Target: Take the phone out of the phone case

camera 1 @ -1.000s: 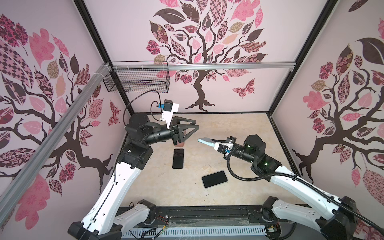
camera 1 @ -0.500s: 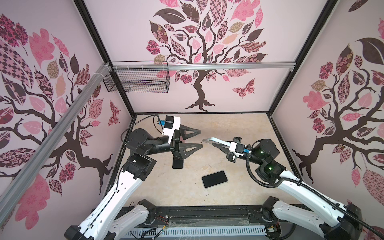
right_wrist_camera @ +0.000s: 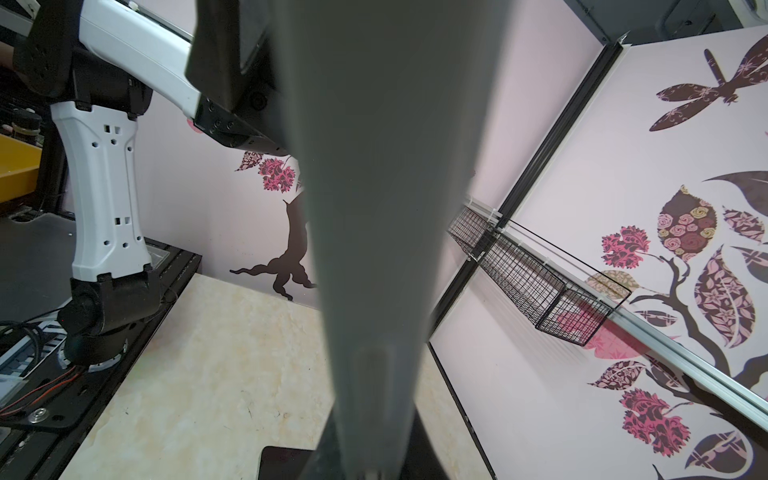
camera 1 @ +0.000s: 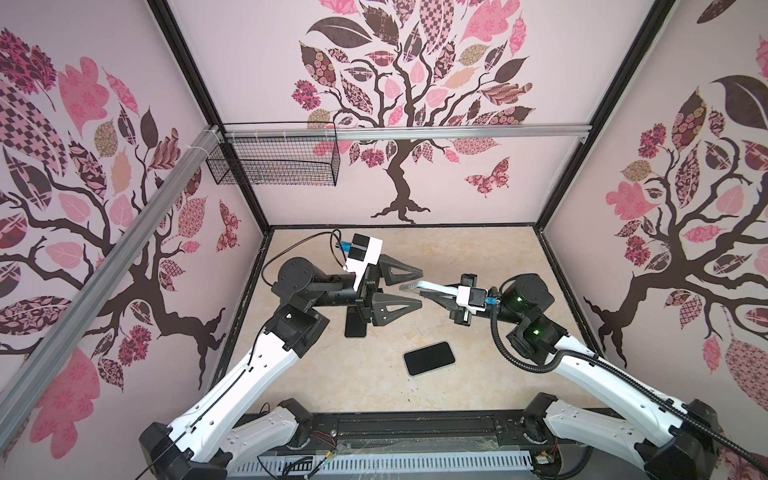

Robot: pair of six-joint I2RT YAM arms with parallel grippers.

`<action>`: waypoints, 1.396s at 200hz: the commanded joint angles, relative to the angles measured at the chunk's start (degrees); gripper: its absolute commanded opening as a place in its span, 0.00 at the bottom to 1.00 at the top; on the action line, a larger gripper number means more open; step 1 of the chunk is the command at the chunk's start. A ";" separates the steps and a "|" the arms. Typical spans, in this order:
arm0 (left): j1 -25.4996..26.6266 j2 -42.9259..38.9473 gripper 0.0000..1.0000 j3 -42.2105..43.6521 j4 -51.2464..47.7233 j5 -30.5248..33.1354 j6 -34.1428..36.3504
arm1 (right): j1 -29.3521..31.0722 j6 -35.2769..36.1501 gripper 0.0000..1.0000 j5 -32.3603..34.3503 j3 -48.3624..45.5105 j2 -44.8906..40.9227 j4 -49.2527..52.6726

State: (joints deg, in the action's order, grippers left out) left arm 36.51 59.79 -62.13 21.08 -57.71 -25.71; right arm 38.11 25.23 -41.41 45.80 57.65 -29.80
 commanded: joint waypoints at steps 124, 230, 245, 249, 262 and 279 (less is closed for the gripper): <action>0.97 -9.01 0.64 -1.97 -19.22 22.84 38.51 | -0.27 -1.68 0.00 10.46 2.56 -4.60 3.59; 11.65 -7.55 0.40 2.58 -9.05 35.68 60.64 | -0.23 -2.77 0.00 16.44 3.18 -4.55 7.30; 11.72 -7.51 0.36 2.81 -9.12 35.54 61.43 | -0.25 -3.37 0.00 16.67 3.15 -4.62 7.30; 11.77 -7.54 0.36 2.88 -9.19 35.56 61.74 | -0.23 -3.48 0.00 16.63 3.22 -4.64 7.47; 11.74 -7.16 0.34 3.07 -9.65 35.52 62.62 | -0.23 -3.57 0.00 16.37 3.46 -4.74 7.80; 11.75 -6.63 0.31 2.90 -10.01 34.90 63.07 | -0.26 -3.55 0.00 15.88 3.77 -4.74 8.25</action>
State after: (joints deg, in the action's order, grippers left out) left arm 48.05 52.73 -60.75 10.13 -23.14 35.20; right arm 38.11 22.96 -25.30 45.80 54.30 -19.20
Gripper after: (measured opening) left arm 0.325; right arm 0.129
